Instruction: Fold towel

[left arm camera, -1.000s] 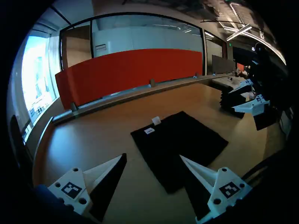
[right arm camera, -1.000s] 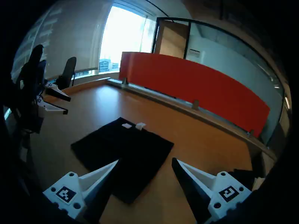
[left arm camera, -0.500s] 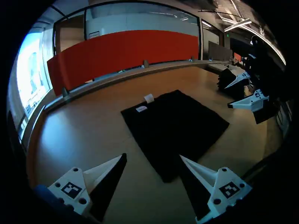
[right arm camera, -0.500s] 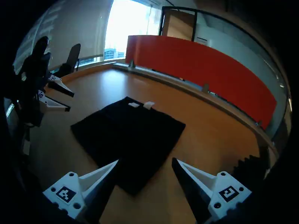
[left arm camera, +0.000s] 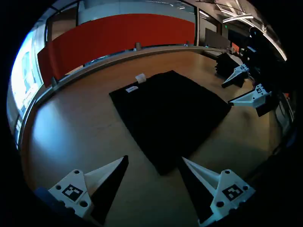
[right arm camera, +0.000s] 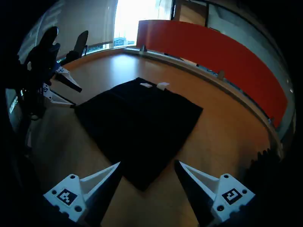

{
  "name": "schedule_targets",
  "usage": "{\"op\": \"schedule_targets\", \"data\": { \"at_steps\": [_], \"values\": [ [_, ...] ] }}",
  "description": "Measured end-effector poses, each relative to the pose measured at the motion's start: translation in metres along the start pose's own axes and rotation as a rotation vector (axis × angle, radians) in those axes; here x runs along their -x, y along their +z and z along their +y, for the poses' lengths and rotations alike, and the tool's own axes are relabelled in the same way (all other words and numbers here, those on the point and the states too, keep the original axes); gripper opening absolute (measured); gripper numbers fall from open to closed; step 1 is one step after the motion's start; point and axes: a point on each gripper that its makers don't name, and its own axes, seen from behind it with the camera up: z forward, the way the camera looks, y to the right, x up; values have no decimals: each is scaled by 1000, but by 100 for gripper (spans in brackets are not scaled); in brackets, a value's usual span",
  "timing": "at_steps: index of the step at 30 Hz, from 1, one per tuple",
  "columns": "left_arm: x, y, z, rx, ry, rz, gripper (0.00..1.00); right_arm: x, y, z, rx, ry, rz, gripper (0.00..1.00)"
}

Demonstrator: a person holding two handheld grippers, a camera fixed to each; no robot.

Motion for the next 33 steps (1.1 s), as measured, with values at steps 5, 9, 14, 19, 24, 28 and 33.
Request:
{"op": "schedule_targets", "data": {
  "at_steps": [5, 9, 14, 19, 24, 28, 33],
  "values": [
    [8, 7, 9, 32, 8, -32, 93, 11, 4, -2, -17, 10, -31, 100],
    [13, 11, 14, 47, 24, -50, 93, 19, 5, -2, -26, 4, -54, 100],
    [17, 15, 19, 64, 27, -72, 93, 28, 6, -4, -40, -6, -81, 100],
    [19, 19, 21, 76, 25, -81, 93, 33, 7, -6, -54, -4, -91, 98],
    [19, 20, 23, 86, 41, -87, 93, 36, 8, -8, -77, 17, -98, 93],
    [20, 20, 24, 93, 57, -94, 93, 36, 8, -10, -94, 29, -103, 88],
    [20, 21, 25, 100, 65, -107, 89, 37, 7, -11, -104, 27, -110, 80]
  ]
}}
